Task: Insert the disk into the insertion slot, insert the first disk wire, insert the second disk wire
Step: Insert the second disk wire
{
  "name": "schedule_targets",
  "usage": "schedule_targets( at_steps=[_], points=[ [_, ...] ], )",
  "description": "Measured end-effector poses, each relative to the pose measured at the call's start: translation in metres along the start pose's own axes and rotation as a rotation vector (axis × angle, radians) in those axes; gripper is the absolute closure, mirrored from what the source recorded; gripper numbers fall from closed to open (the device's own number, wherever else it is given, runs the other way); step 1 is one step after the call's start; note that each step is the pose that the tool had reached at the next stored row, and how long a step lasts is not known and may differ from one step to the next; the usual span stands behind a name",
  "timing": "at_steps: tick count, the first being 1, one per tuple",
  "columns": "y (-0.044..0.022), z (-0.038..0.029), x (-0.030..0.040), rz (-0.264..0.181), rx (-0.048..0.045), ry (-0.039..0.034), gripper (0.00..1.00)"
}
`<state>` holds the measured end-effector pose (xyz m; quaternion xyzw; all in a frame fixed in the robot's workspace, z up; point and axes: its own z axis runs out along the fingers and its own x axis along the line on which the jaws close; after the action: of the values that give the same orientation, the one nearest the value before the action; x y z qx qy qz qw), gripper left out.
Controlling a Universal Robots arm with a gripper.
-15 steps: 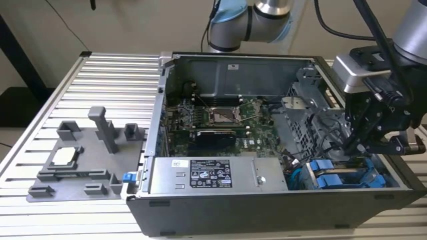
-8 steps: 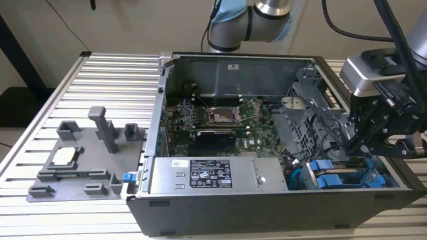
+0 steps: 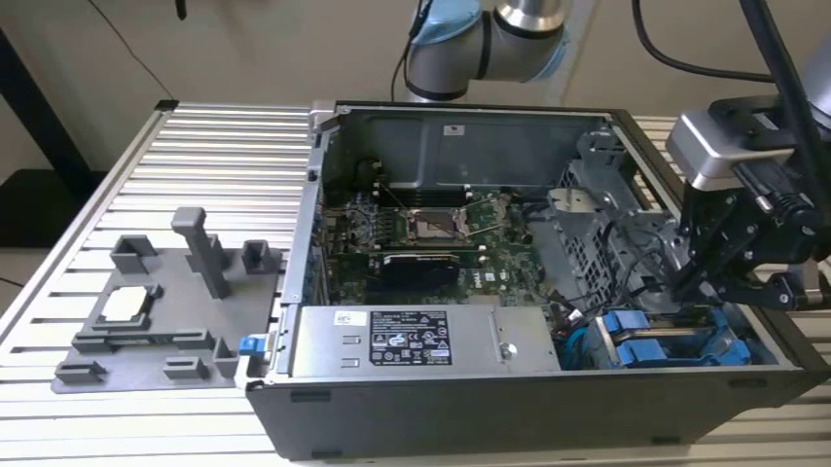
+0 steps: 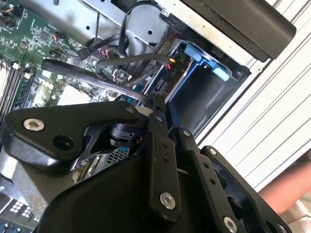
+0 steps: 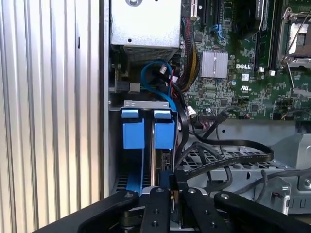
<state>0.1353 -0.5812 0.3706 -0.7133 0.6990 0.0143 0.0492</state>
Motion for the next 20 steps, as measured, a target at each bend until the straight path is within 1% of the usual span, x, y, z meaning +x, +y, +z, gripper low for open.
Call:
schedule_targets(
  at_steps=[3, 6, 8, 11, 18, 20],
  points=[
    [-0.004, 0.0008, 0.0006, 0.002, -0.02, -0.0004, 0.84],
    [-0.0092, 0.0018, 0.0013, 0.004, -0.0422, -0.0008, 0.84],
    [-0.0123, 0.0028, 0.0018, 0.005, -0.0509, -0.0024, 0.84],
    [-0.0141, 0.0037, 0.0023, 0.005, -0.0518, -0.0108, 0.84],
    [-0.0141, 0.0041, 0.0023, 0.005, -0.0518, -0.0121, 0.84],
    [-0.0141, 0.0053, 0.0025, 0.005, -0.0514, -0.0128, 0.84]
  ],
)
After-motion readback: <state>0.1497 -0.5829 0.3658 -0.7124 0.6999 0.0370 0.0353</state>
